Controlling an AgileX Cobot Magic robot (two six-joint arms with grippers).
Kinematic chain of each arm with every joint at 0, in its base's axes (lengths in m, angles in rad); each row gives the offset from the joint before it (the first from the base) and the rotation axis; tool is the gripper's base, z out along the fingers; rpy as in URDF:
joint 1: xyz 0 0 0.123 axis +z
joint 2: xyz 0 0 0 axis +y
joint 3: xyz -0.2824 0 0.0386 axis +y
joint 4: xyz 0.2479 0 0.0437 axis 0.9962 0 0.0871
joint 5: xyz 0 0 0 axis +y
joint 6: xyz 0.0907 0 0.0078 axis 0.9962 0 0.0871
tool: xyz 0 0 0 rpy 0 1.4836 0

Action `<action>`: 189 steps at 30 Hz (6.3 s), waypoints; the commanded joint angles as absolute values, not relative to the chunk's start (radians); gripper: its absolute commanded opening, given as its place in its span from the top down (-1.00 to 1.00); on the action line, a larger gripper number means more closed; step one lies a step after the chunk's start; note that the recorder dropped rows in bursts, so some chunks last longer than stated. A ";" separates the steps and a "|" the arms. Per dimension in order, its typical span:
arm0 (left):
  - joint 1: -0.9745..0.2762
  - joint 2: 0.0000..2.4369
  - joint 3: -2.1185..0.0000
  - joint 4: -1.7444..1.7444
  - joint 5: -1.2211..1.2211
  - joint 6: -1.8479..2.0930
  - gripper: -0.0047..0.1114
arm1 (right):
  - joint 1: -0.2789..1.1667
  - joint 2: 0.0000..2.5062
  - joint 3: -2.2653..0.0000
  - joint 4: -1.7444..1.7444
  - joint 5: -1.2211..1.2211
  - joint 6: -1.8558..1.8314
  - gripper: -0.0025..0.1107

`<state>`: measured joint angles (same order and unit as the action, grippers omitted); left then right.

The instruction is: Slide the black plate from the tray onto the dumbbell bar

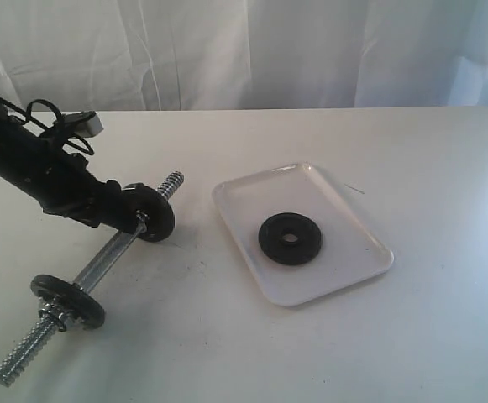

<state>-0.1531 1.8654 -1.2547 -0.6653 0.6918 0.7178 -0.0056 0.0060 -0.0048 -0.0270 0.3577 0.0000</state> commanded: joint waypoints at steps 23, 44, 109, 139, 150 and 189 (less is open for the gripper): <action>-0.247 1.966 -1.260 -0.661 0.667 0.706 -0.50 | -0.010 0.000 0.000 -0.034 0.343 -0.007 0.96; -0.270 1.966 -1.260 -0.645 0.659 0.669 -0.09 | -0.010 0.000 0.000 -0.034 0.343 0.021 0.96; -0.271 1.675 -0.990 -1.172 0.776 1.217 0.92 | -0.010 0.000 0.000 0.210 0.070 1.001 0.96; -0.271 1.675 -0.990 -1.163 0.734 1.239 0.92 | 0.232 1.338 -1.329 0.245 0.847 -0.439 0.68; -0.271 1.675 -0.990 -1.161 0.727 1.237 0.92 | 0.255 1.706 -1.407 0.351 0.958 -0.485 -0.90; -0.271 1.675 -0.990 -1.132 0.726 1.193 0.92 | 0.467 1.930 -1.575 0.160 0.953 -0.492 -0.90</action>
<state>-0.2683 1.7309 -0.9664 -1.0125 0.6350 1.1979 0.4663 1.9306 -1.5715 0.1584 0.9604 -0.4905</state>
